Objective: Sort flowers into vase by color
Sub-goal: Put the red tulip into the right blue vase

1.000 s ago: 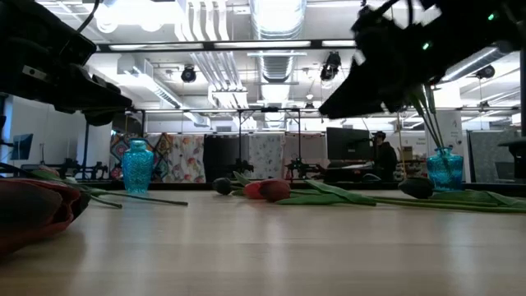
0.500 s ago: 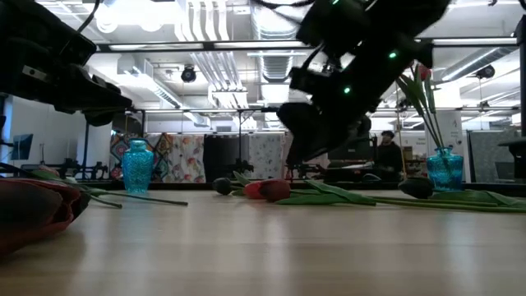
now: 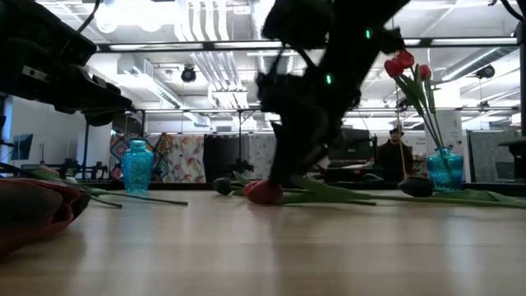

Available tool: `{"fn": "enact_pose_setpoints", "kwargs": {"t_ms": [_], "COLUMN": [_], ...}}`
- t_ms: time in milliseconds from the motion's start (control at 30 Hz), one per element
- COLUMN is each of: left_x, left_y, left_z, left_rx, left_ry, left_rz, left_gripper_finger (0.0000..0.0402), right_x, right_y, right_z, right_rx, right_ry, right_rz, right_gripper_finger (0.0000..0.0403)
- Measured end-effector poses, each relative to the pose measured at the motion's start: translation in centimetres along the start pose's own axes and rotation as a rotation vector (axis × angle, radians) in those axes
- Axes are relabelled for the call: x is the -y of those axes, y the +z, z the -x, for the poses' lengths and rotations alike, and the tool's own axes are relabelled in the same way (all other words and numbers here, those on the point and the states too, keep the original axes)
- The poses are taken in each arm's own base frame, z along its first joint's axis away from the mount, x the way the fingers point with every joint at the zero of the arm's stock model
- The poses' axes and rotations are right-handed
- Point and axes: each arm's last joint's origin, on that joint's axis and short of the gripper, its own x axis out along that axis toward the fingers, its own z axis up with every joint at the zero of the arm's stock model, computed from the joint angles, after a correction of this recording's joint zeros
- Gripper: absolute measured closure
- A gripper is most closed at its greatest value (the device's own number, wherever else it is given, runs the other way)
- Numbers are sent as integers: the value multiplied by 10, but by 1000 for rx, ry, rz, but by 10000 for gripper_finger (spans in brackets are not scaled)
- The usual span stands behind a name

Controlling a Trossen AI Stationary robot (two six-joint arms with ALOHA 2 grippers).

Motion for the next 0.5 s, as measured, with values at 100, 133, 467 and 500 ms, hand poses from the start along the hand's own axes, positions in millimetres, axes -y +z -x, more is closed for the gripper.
{"fn": "enact_pose_setpoints", "kwargs": {"t_ms": [100,133,467,500], "left_x": [0,0,0,0], "left_y": [0,-1,-1,-1], "left_z": [0,0,-1,-1], "left_rx": [-3,-6,-12,-13], "left_ry": [0,0,0,0], "left_rz": [0,0,0,0], "left_gripper_finger": [402,402,402,402], "right_x": [-13,-16,10,16], "right_y": [10,12,-21,-28], "right_z": [21,29,57,53], "right_rx": [47,68,138,114], "right_ry": [62,62,-480,-506], "right_rz": [56,73,23,20], "right_gripper_finger": [202,202,202,202]}}
